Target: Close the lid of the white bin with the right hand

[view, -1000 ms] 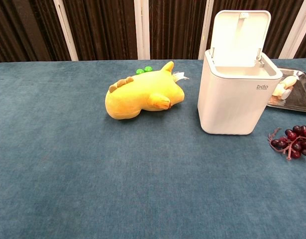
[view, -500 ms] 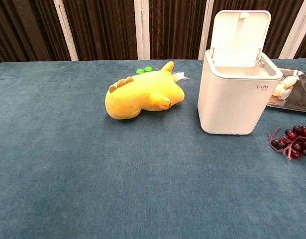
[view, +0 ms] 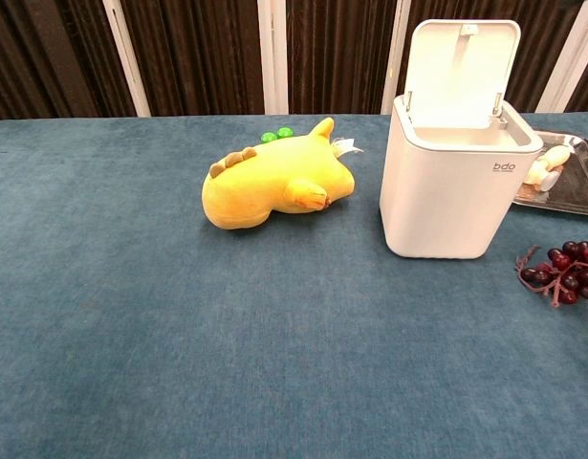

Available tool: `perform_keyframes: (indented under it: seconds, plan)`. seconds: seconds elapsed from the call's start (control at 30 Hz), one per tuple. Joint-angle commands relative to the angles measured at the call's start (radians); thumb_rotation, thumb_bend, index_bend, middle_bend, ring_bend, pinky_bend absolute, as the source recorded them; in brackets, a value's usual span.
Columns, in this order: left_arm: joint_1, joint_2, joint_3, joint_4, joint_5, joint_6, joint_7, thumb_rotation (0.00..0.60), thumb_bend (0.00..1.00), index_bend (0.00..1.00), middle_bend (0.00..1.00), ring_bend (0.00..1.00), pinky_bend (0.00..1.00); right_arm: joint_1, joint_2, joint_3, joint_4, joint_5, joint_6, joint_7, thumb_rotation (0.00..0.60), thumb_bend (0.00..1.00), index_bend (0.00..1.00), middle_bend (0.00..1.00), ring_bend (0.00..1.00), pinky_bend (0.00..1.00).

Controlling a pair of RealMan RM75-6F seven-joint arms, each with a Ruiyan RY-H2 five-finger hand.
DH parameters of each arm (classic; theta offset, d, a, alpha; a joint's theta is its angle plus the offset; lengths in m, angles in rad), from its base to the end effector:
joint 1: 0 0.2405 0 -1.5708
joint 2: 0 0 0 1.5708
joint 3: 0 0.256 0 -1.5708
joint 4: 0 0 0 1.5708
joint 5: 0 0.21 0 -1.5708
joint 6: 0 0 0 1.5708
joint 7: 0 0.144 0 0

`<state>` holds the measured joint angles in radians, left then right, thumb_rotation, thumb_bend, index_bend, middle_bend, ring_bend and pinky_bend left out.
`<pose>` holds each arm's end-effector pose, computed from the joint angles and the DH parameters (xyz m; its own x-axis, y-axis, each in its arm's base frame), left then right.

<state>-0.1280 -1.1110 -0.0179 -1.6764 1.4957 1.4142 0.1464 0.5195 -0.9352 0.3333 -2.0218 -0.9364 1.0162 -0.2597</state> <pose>-0.2977 0.1855 0.1421 0.4807 0.0865 0.8726 0.8768 -0.0602 -0.4771 -0.1683 -0.3125 0.1636 0.2753 -0.1914 0.9421 -0.9598 -0.1109 0.2579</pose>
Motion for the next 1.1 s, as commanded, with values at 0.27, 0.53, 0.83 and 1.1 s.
perform_keyframes:
  seconds: [0.27, 0.53, 0.83, 1.1]
  plan:
    - [-0.005, 0.007, 0.002, -0.004, -0.008, -0.015, -0.020, 0.600, 0.00, 0.00, 0.00, 0.00, 0.00, 0.236, -0.097, 0.036, 0.064, 0.305, -0.030, -0.171, 0.600, 0.67, 0.00, 0.70, 0.76, 0.74]
    - [-0.003, 0.016, 0.003, -0.008, -0.014, -0.018, -0.040, 0.600, 0.00, 0.00, 0.00, 0.00, 0.00, 0.316, -0.129, 0.037, 0.097, 0.440, -0.022, -0.207, 0.600, 0.67, 0.00, 0.71, 0.76, 0.74]
    - [-0.002, 0.021, 0.006, -0.013, -0.013, -0.017, -0.040, 0.600, 0.00, 0.00, 0.00, 0.00, 0.00, 0.355, -0.121, 0.013, 0.070, 0.512, -0.004, -0.226, 0.600, 0.68, 0.01, 0.73, 0.78, 0.75]
    - [-0.001, 0.019, 0.009, -0.013, -0.005, -0.011, -0.034, 0.600, 0.00, 0.00, 0.00, 0.00, 0.00, 0.354, -0.087, -0.007, -0.017, 0.510, 0.012, -0.218, 0.600, 0.69, 0.05, 0.74, 0.79, 0.76]
